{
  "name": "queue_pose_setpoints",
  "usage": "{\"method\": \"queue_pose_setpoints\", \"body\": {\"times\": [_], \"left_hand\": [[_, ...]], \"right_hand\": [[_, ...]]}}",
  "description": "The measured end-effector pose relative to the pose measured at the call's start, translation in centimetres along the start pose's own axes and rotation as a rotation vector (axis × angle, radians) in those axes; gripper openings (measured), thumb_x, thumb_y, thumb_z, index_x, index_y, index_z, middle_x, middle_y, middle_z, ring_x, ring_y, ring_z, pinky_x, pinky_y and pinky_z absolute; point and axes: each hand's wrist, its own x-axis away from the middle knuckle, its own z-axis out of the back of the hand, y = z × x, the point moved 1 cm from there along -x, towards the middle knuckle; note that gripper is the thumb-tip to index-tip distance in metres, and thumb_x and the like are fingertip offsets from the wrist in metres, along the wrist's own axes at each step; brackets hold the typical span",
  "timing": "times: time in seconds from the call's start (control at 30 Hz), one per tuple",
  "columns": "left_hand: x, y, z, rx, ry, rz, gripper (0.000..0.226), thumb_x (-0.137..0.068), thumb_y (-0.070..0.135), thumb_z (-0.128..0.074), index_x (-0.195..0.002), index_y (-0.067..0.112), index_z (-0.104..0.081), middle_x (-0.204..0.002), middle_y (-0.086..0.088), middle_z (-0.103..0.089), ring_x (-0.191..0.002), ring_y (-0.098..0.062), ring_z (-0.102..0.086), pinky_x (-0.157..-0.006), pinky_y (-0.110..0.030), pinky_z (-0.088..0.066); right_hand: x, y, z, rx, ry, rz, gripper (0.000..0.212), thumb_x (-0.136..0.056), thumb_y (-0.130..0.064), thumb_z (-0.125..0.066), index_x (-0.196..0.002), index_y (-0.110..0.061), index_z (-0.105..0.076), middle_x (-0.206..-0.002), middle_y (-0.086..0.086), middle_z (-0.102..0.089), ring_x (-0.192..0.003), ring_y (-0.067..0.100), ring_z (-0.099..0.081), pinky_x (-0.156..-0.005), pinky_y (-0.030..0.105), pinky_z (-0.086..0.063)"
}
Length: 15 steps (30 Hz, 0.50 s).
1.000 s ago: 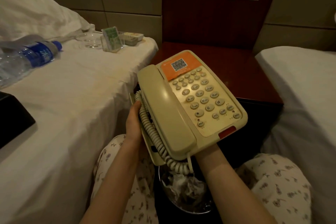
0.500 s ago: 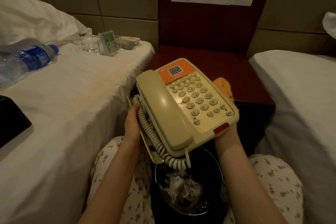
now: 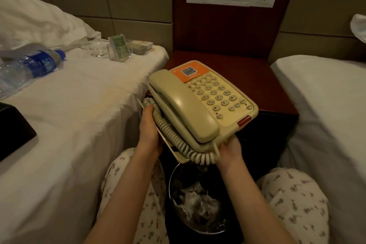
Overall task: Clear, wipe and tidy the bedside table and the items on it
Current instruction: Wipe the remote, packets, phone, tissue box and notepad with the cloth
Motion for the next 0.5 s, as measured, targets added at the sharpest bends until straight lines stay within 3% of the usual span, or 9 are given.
{"method": "queue_pose_setpoints", "body": {"times": [0.03, 0.13, 0.2, 0.3, 0.4, 0.5], "left_hand": [[0.0, 0.1, 0.3, -0.02, 0.014, 0.004, 0.034, -0.099, 0.033, -0.035, -0.09, 0.014, -0.063, -0.075, -0.005, -0.067, -0.071, -0.019, -0.063, -0.065, -0.029, -0.054], [-0.2, 1.1, 1.1, -0.06, 0.018, -0.012, 0.036, -0.099, 0.034, -0.035, -0.095, 0.011, -0.063, -0.082, -0.009, -0.065, -0.073, -0.021, -0.062, -0.069, -0.032, -0.054], [-0.3, 2.4, 1.7, -0.1, 0.002, -0.034, 0.036, -0.099, 0.033, -0.034, -0.09, 0.012, -0.062, -0.075, -0.007, -0.064, -0.066, -0.018, -0.062, -0.062, -0.03, -0.052], [-0.5, 4.0, 2.9, -0.145, -0.015, -0.032, 0.04, -0.1, 0.035, -0.032, -0.081, 0.015, -0.06, -0.058, -0.002, -0.066, -0.05, -0.013, -0.063, -0.054, -0.026, -0.049], [-0.3, 5.1, 3.5, -0.133, -0.038, -0.009, 0.041, -0.099, 0.037, -0.034, -0.08, 0.013, -0.06, -0.055, -0.005, -0.065, -0.044, -0.013, -0.063, -0.046, -0.022, -0.05], [-0.1, 6.6, 3.6, -0.118, -0.032, -0.041, 0.04, -0.1, 0.033, -0.034, -0.076, 0.011, -0.058, -0.044, -0.002, -0.061, -0.036, -0.01, -0.059, -0.035, -0.015, -0.044]], "right_hand": [[-0.7, -1.8, -0.3, -0.096, 0.104, 0.022, 0.051, -0.097, -0.026, -0.041, -0.073, 0.005, -0.073, -0.077, 0.025, -0.07, -0.067, 0.037, -0.069, -0.054, 0.047, -0.056], [-1.4, -5.5, -0.8, -0.048, 0.025, 0.107, 0.03, -0.089, -0.022, -0.046, -0.105, -0.002, -0.061, -0.103, 0.025, -0.064, -0.094, 0.039, -0.06, -0.075, 0.053, -0.05], [-1.6, -6.1, -0.7, 0.093, 0.097, 0.098, 0.04, -0.082, -0.021, -0.049, -0.117, -0.003, -0.05, -0.112, 0.025, -0.058, -0.099, 0.04, -0.056, -0.078, 0.056, -0.048], [-2.1, -6.0, -2.3, 0.239, 0.073, 0.029, 0.037, -0.094, -0.036, -0.037, -0.11, -0.006, -0.052, -0.095, 0.022, -0.067, -0.082, 0.038, -0.066, -0.058, 0.045, -0.058], [-3.1, -5.4, -4.7, 0.486, -0.012, -0.005, 0.036, -0.094, -0.045, -0.041, -0.101, -0.015, -0.06, -0.081, 0.014, -0.074, -0.069, 0.028, -0.072, -0.059, 0.04, -0.059], [-4.0, -4.7, -7.0, 0.739, -0.102, -0.093, 0.023, -0.092, -0.033, -0.049, -0.102, -0.015, -0.059, -0.081, 0.009, -0.074, -0.07, 0.024, -0.072, -0.06, 0.036, -0.059]]}}
